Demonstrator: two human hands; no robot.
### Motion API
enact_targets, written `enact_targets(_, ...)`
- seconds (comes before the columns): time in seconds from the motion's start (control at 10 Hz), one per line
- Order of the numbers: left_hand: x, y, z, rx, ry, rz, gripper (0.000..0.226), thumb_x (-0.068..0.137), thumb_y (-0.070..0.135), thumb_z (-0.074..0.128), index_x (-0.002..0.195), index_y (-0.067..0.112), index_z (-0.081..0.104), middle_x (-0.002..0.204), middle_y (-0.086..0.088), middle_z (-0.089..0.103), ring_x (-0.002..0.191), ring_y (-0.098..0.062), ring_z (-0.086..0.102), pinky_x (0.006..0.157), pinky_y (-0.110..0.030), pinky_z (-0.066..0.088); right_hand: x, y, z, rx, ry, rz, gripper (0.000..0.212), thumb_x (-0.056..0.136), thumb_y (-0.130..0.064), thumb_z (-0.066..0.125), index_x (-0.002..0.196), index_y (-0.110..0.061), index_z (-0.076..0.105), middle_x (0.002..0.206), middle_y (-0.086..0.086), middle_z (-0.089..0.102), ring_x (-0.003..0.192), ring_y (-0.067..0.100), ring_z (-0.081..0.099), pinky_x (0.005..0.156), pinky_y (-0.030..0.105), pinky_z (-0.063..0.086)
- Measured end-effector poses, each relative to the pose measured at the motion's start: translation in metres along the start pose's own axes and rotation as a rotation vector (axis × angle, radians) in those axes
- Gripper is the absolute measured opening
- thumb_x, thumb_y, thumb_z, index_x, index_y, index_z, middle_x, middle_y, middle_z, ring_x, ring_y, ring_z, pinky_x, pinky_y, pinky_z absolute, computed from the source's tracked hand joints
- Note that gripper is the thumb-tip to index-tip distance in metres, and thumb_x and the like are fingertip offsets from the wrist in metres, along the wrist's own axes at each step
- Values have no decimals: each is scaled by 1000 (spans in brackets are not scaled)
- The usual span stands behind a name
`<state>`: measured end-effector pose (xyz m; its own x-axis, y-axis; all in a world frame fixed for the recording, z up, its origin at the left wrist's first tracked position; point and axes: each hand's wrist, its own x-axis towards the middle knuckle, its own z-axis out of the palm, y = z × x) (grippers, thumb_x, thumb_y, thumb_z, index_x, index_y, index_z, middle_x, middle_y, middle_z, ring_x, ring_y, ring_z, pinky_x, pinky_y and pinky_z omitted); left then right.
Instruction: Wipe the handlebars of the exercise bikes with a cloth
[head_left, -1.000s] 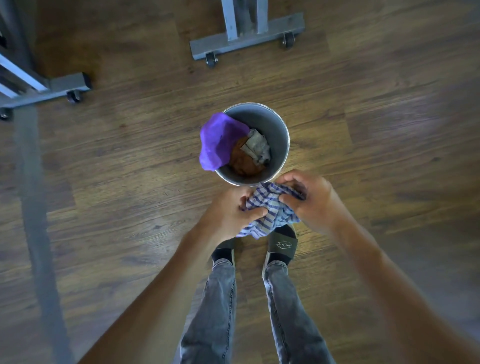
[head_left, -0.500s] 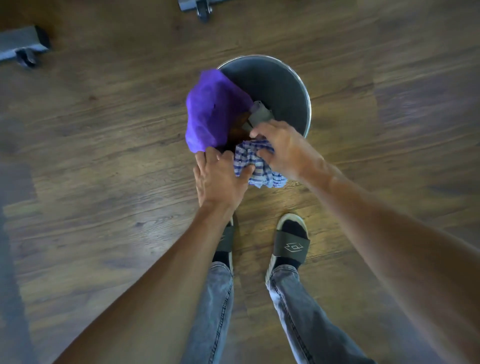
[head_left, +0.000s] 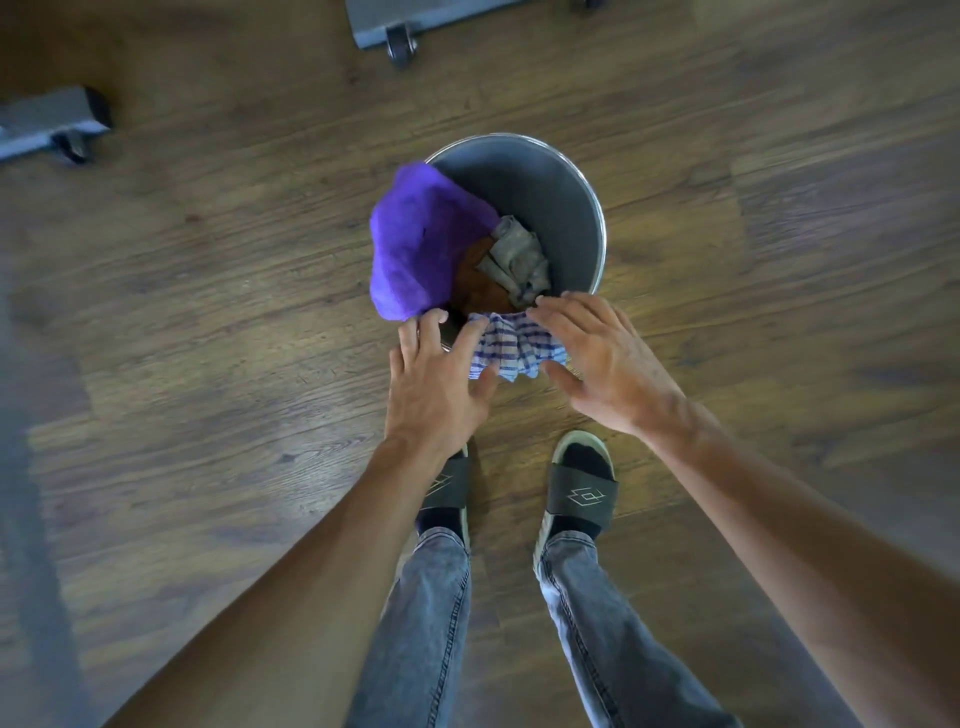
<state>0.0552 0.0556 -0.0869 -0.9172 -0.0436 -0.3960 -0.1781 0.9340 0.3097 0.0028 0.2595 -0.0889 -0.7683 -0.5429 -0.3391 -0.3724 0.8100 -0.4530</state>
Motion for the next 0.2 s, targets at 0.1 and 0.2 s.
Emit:
enact_targets(0.1,1,6,-23,-32,9,-11,50,94,37,59,142,30,49,142,-7,39,131,-29,31,108,-44,36,-4,-20,-30,319,181,173,44,96,-20,68,138,-11,59,134,4,64,128,21,52,110,33,43)
enact_targets(0.2,-25,8,-49,-168,65,-85,42,91,28,62,132,23,56,133,-7,46,124,-29,34,109,-43,34,-25,-53,-108,814,547,424,18,99,-14,64,117,-14,69,109,-4,75,104,7,68,93,17,51)
